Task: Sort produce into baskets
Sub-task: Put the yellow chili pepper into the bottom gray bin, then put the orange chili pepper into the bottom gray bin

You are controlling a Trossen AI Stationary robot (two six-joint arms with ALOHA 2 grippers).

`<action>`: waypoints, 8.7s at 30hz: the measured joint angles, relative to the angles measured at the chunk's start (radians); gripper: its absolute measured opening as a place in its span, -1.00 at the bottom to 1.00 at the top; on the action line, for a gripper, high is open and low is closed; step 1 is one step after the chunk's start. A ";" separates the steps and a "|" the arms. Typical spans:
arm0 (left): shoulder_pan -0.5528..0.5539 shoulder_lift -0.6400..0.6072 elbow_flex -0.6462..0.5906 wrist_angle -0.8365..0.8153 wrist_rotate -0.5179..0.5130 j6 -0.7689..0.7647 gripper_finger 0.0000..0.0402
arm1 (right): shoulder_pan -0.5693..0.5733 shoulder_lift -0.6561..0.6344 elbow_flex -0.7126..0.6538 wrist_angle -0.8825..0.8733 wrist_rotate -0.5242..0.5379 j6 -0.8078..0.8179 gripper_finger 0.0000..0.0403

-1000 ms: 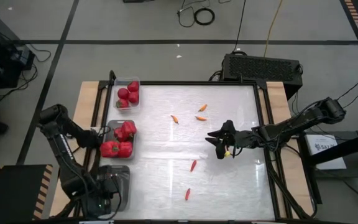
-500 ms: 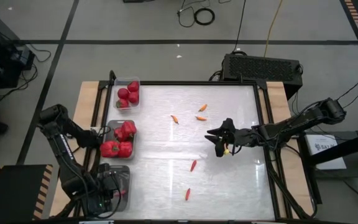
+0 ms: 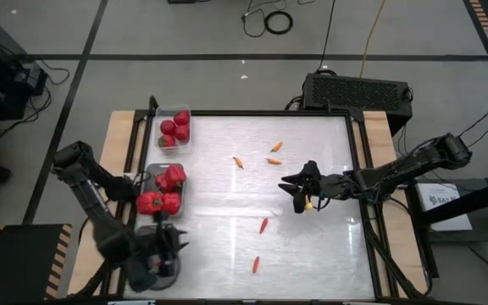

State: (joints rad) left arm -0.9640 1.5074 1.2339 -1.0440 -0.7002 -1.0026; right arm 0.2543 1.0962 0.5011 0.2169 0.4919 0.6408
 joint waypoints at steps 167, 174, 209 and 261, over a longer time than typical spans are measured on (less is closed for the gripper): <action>0.200 0.191 0.258 -0.076 0.222 0.462 -0.08 | 0.320 0.071 0.095 -0.105 0.054 0.127 -0.36; 0.405 0.202 0.132 0.455 0.227 0.855 -0.08 | 0.383 0.071 0.177 -0.291 0.163 0.139 -0.36; 1.012 0.881 0.244 1.559 0.882 1.270 -0.08 | 0.435 0.071 0.170 -0.610 0.198 0.399 -0.36; 1.035 0.900 0.283 1.423 0.901 1.116 -0.95 | 0.336 0.071 0.130 -0.564 0.161 0.383 -0.36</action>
State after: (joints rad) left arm 0.0708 2.4073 1.5166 0.3788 0.2012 0.1136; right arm 0.5903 1.1675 0.6315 -0.3473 0.6529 1.0241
